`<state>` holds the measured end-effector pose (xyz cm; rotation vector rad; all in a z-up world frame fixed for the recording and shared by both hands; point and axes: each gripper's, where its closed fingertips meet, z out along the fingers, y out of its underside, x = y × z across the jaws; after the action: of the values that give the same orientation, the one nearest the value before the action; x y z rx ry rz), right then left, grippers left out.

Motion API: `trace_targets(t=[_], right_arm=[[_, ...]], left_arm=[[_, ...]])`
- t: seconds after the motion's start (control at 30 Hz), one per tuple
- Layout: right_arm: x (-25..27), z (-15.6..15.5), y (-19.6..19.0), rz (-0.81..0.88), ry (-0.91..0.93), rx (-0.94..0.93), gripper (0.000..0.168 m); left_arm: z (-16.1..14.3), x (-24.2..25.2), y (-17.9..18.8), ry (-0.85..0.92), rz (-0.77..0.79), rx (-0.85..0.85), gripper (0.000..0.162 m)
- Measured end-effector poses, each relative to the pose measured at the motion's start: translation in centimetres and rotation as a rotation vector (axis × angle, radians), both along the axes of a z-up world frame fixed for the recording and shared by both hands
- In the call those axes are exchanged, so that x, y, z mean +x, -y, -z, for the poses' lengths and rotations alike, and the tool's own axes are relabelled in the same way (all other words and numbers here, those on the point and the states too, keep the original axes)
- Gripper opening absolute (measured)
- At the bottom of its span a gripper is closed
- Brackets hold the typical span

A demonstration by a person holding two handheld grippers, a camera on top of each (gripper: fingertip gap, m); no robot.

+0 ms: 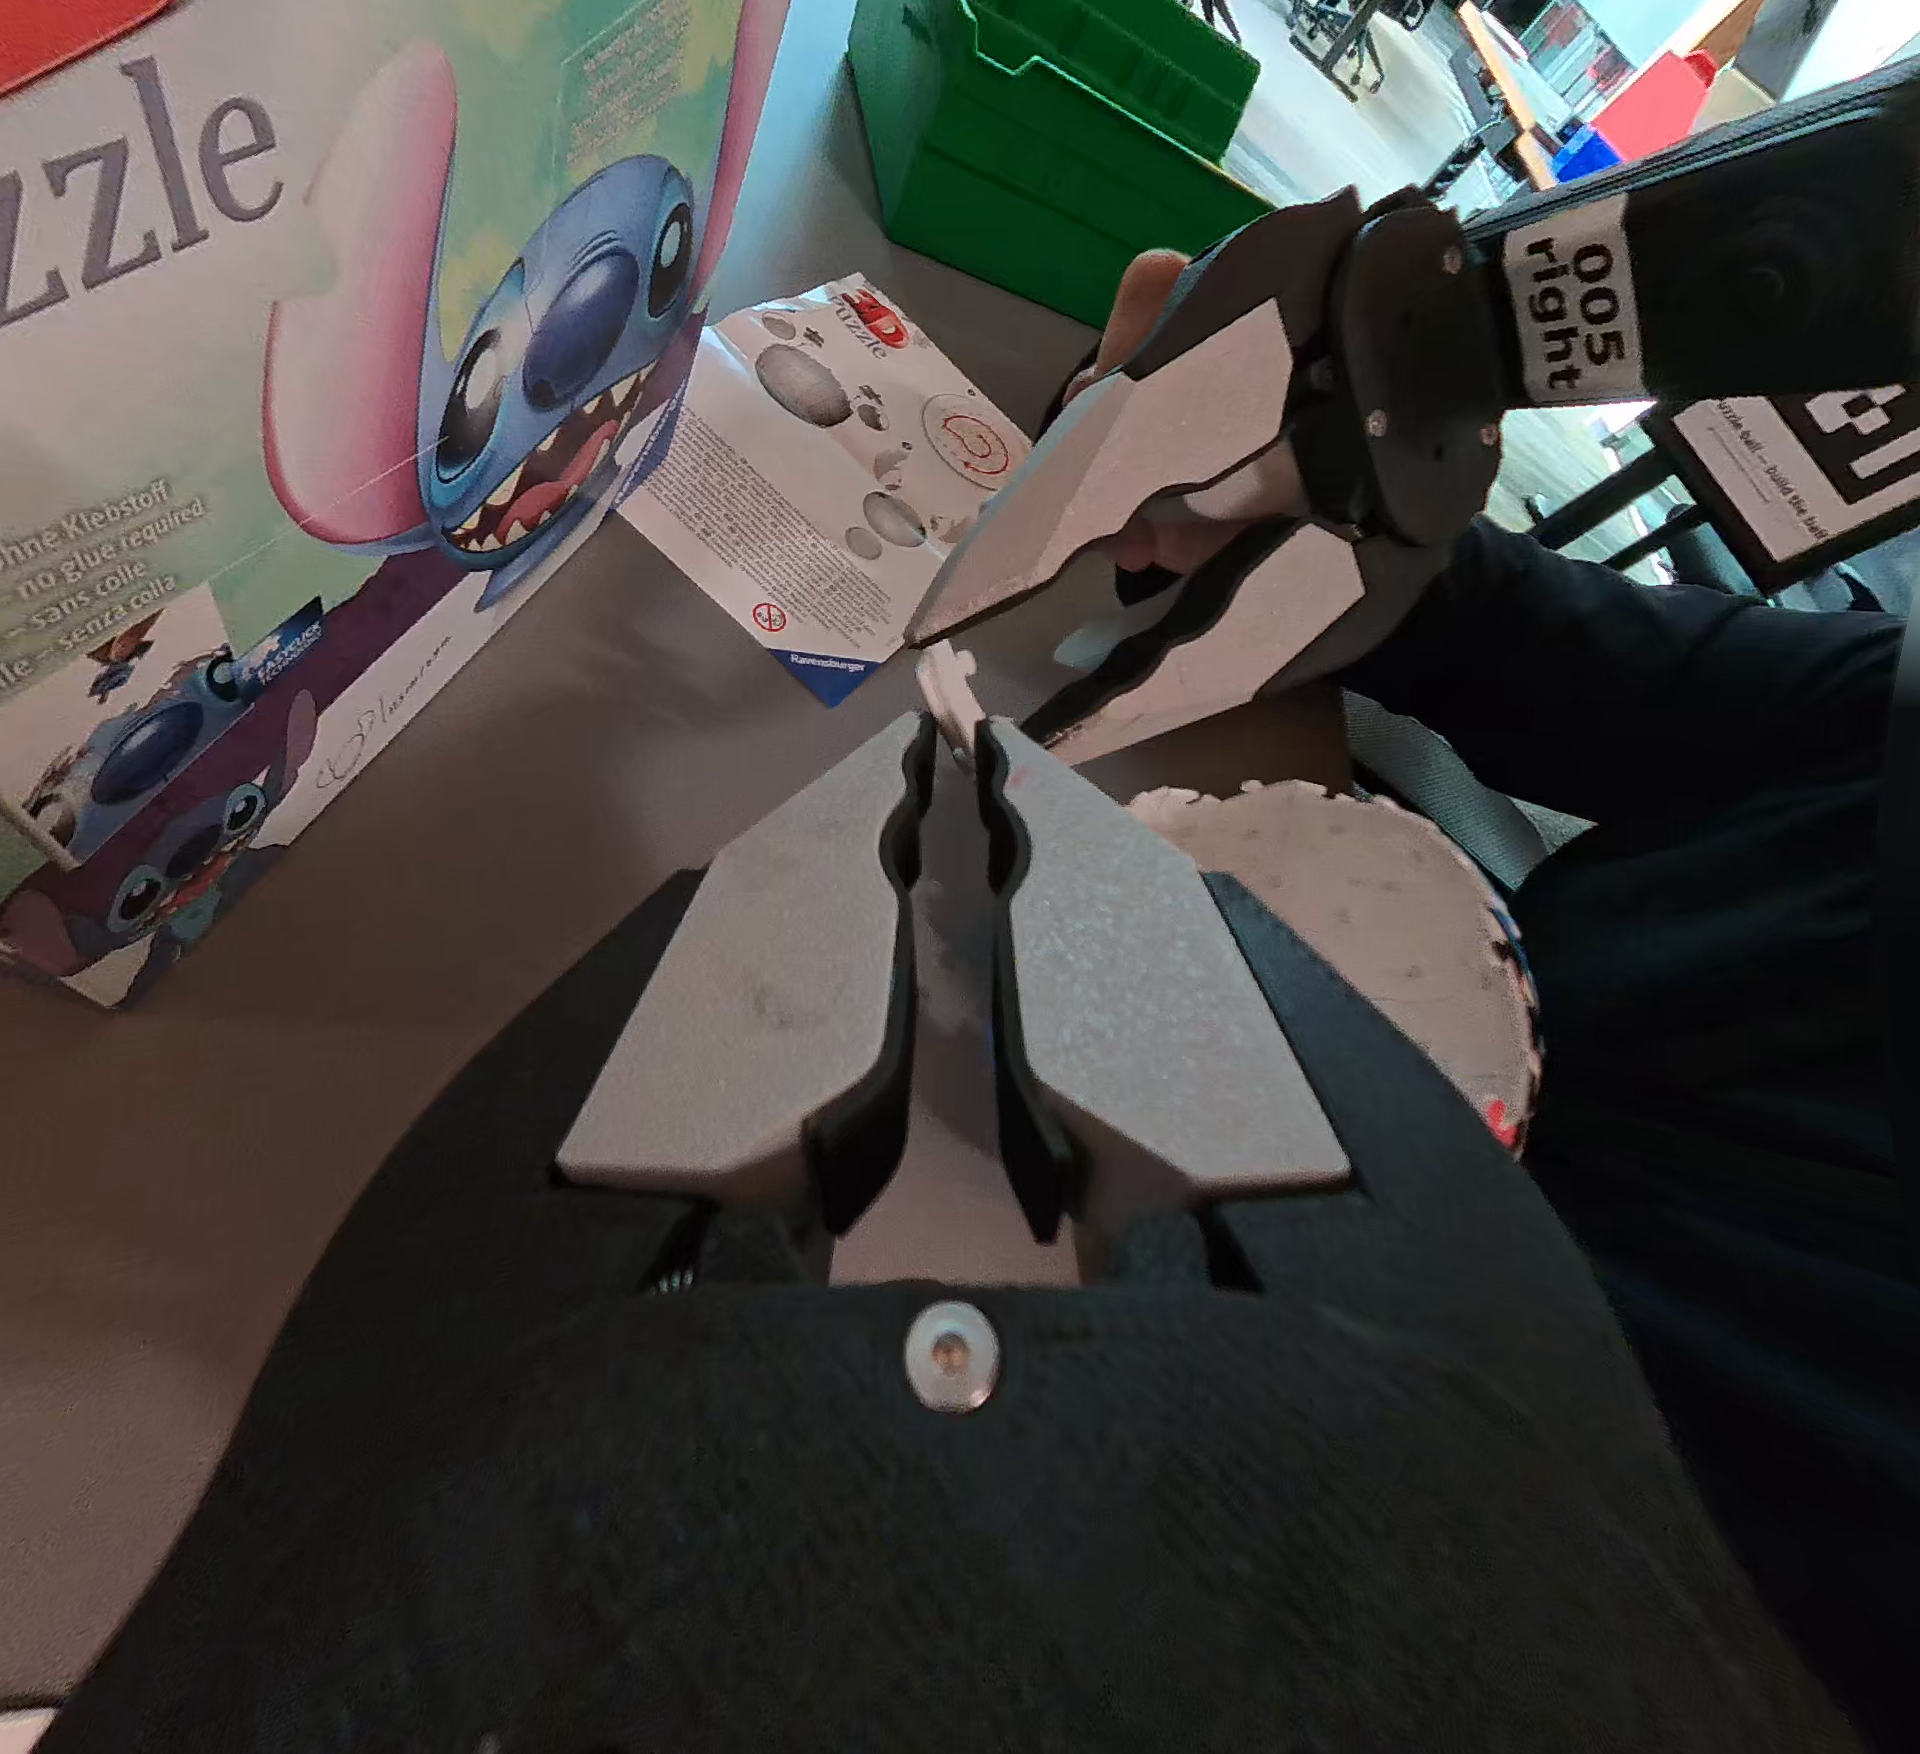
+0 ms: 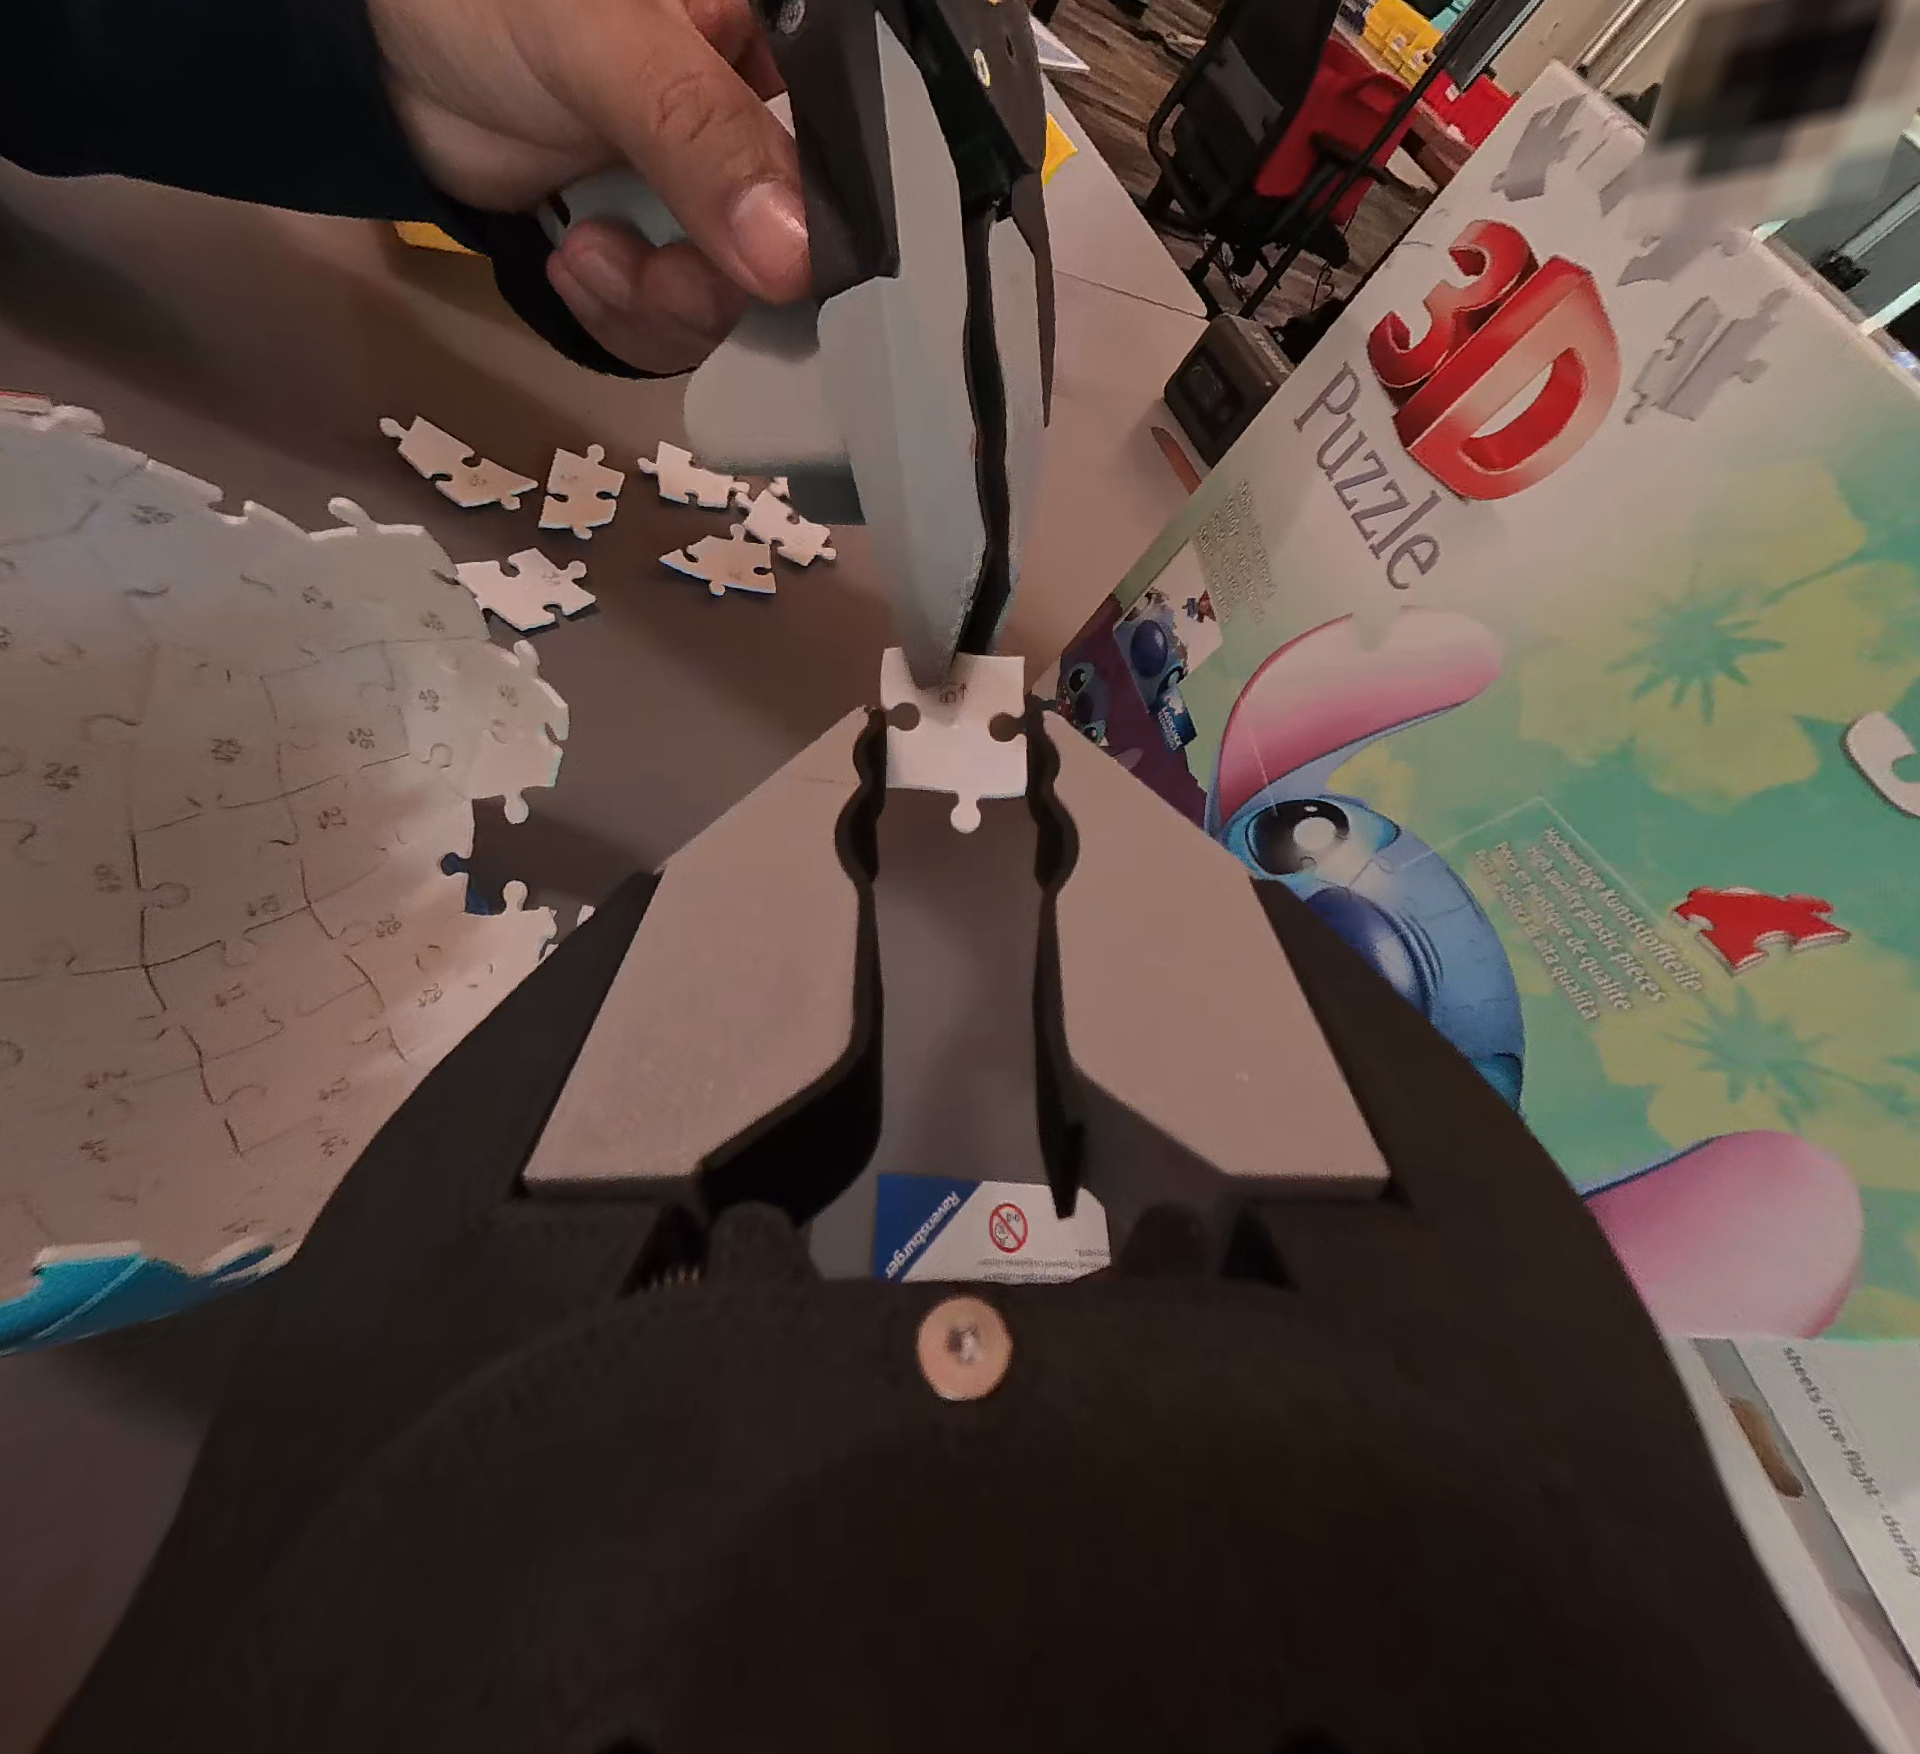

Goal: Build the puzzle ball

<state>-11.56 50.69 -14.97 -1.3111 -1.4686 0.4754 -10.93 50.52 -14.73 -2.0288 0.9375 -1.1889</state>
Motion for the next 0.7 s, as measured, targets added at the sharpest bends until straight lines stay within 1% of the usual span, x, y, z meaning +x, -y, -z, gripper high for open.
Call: trace_targets(t=[0.07, 0.1, 0.2, 0.33, 0.4, 0.5, 0.53, 0.57, 0.6, 0.7], right_arm=[[-0.1, 0.2, 0.0, -0.005, -0.016, -0.017, 0.024], [-0.2, 0.5, 0.2, -0.021, -0.019, -0.039, 0.021], [-0.5, 1.4, 1.2, -0.090, -0.003, -0.129, 0.026], [-0.1, 0.2, 1.7, -0.161, -0.071, -0.268, 0.024], [0.1, -0.1, 1.2, -0.159, -0.094, -0.332, 0.025], [0.1, 0.3, 1.2, -0.178, -0.093, -0.397, 0.024], [0.1, 0.6, 1.5, -0.200, -0.085, -0.422, 0.022], [0.0, 0.9, 2.0, -0.228, -0.073, -0.446, 0.014], [-0.1, 1.1, 2.3, -0.247, -0.067, -0.461, 0.002], [-0.2, 1.0, 2.2, -0.242, -0.095, -0.475, 0.000]], left_arm=[[0.1, 0.0, 0.0, -0.004, 0.002, -0.001, 0.004], [0.2, 0.1, 0.2, -0.015, 0.019, 0.001, 0.000], [1.2, -0.2, 0.7, -0.143, 0.056, 0.044, 0.000], [2.0, -1.0, 0.8, -0.331, 0.088, 0.140, 0.000], [1.7, -0.7, 1.4, -0.350, 0.134, 0.148, 0.000], [1.4, -0.2, 2.0, -0.371, 0.194, 0.170, 0.000], [1.3, 0.0, 2.1, -0.379, 0.206, 0.180, 0.000], [1.1, 0.1, 2.2, -0.383, 0.214, 0.189, 0.000], [1.0, 0.2, 2.2, -0.386, 0.219, 0.196, 0.000], [0.8, 0.1, 2.0, -0.399, 0.212, 0.224, 0.000]])
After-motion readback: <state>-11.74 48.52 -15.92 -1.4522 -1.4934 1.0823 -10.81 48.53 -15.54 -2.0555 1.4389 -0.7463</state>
